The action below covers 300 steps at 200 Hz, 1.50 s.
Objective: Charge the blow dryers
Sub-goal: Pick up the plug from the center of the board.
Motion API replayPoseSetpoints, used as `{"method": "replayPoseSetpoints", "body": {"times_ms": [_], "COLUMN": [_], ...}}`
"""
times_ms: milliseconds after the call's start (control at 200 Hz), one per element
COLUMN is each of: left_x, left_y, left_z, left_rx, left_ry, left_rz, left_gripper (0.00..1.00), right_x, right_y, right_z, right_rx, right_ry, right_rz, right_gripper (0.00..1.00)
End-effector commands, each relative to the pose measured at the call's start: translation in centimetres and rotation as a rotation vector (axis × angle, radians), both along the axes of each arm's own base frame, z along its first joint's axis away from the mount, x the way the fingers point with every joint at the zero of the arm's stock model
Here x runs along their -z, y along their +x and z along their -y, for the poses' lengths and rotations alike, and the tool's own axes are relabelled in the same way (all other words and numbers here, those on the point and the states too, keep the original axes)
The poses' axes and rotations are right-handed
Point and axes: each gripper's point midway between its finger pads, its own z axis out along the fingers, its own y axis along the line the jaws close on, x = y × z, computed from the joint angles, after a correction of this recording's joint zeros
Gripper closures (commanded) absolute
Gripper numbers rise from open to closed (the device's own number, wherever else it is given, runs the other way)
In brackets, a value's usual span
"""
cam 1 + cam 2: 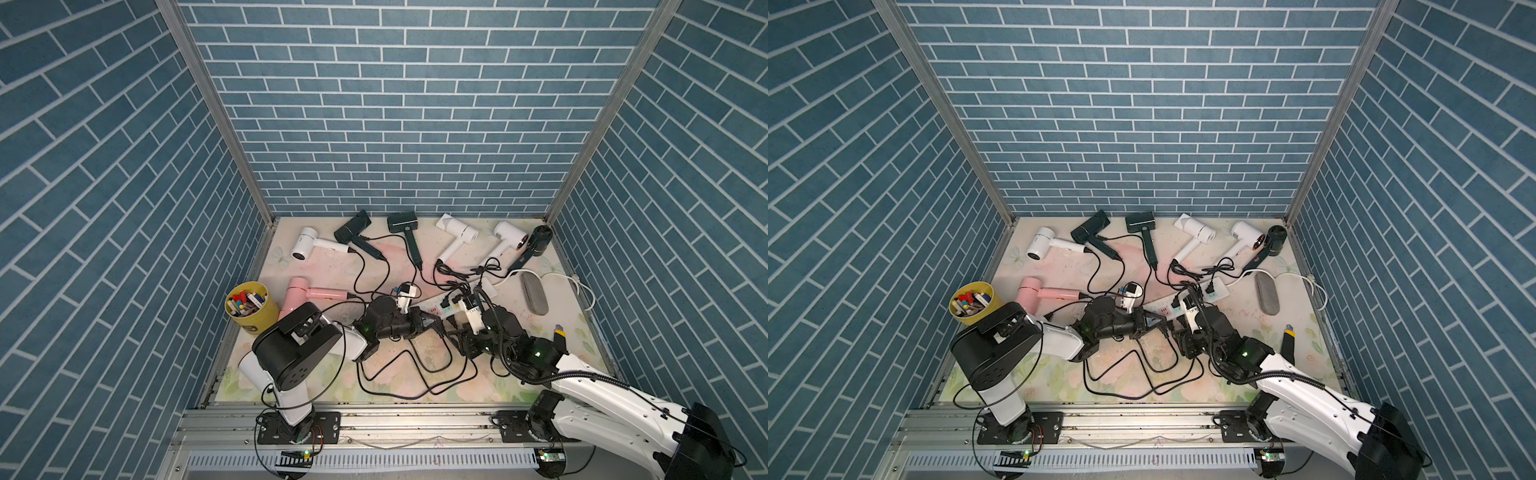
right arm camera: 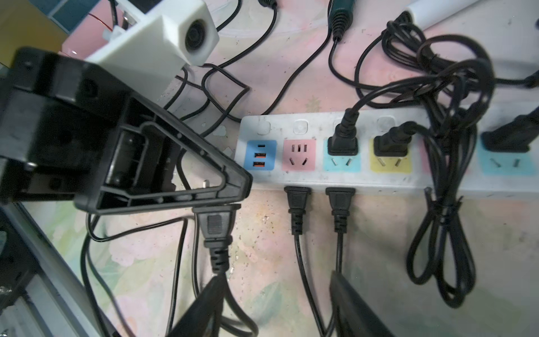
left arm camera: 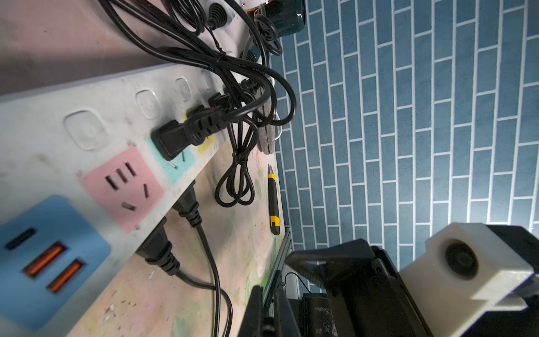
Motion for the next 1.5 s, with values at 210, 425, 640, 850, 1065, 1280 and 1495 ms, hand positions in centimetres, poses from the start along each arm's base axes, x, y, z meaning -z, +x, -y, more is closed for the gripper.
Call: {"method": "replayPoseSetpoints", "body": {"times_ms": [210, 425, 640, 850, 1065, 1280, 1495], "left_x": [-0.3, -0.1, 0.0, -0.2, -0.4, -0.3, 0.3], "left_y": [0.0, 0.1, 0.1, 0.0, -0.1, 0.0, 0.0], "left_z": [0.0, 0.0, 0.0, 0.0, -0.1, -0.2, -0.8], "left_rx": [-0.015, -0.017, -0.018, -0.014, -0.013, -0.018, -0.026], "left_ry": [-0.026, -0.017, -0.014, -0.013, -0.003, 0.015, 0.071], "left_rz": [0.011, 0.008, 0.009, 0.013, 0.018, 0.025, 0.038], "left_gripper": [0.99, 0.99, 0.99, 0.99, 0.99, 0.98, 0.73], "right_x": [0.7, 0.1, 0.5, 1.1, 1.8, 1.8, 2.1], "right_y": [0.0, -0.2, -0.4, -0.4, -0.4, -0.2, 0.5], "right_z": [-3.1, -4.4, -4.4, -4.6, -4.8, -4.9, -2.8], "right_rx": [-0.117, -0.178, -0.183, -0.185, -0.193, -0.185, -0.120], "right_ry": [0.041, 0.099, 0.107, 0.099, 0.082, 0.077, -0.031], "right_rz": [-0.033, -0.002, -0.007, -0.019, -0.046, -0.045, -0.021], "right_gripper": [0.52, 0.57, 0.60, 0.74, 0.74, 1.00, 1.00]}}
